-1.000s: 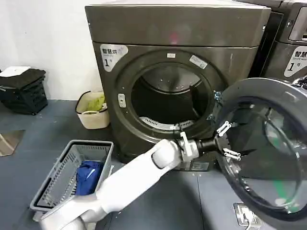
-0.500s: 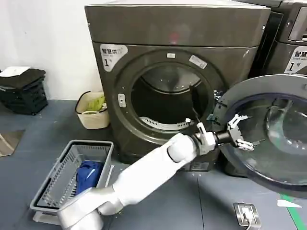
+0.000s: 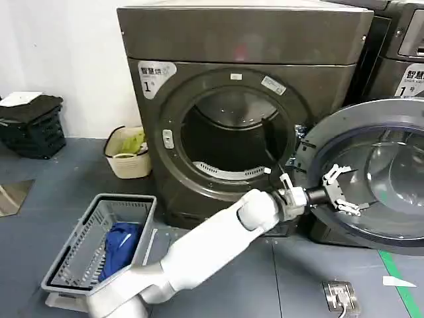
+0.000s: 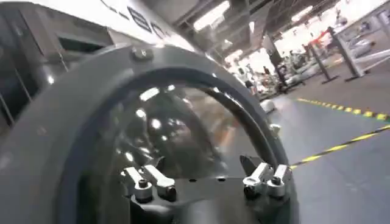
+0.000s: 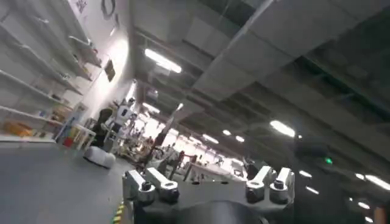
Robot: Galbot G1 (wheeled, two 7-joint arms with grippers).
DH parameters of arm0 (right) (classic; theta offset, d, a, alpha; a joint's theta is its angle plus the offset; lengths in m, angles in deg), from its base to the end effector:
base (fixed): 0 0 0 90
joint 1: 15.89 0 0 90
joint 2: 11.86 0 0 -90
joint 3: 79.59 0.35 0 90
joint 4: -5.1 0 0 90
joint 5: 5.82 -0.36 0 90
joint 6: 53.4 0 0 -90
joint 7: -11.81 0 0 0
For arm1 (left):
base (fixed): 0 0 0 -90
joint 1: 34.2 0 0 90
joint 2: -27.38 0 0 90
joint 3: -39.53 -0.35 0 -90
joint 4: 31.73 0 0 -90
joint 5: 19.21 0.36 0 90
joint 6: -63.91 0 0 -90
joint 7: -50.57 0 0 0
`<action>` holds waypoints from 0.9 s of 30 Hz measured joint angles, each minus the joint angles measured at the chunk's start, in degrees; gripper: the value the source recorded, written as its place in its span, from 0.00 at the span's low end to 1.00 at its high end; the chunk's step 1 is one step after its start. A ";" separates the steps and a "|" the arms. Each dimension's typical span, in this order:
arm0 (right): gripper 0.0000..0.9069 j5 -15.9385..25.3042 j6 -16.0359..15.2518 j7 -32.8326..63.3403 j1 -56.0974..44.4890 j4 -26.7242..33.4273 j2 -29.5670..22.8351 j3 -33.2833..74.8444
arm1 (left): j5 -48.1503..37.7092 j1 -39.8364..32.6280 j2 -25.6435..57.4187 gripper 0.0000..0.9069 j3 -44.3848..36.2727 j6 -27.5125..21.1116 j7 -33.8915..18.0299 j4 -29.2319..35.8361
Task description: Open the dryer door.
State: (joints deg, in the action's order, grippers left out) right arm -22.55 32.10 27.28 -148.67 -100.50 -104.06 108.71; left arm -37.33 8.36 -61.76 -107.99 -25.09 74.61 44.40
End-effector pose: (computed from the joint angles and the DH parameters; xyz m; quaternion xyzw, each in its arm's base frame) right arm -0.2175 -0.3331 -0.1614 -0.7779 -0.5749 0.2458 0.0631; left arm 0.4515 -0.2883 -0.1598 0.6167 0.7559 0.1487 0.1621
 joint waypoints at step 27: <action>1.00 1.34 2.19 -3.70 2.67 7.64 7.45 -5.45 | -4.96 12.11 26.19 1.00 9.82 -7.10 1.87 29.89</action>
State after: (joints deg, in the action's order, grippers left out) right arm -21.21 34.29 23.58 -146.00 -92.85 -96.62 103.26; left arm -42.28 20.47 -35.57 -98.17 -32.19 76.48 74.29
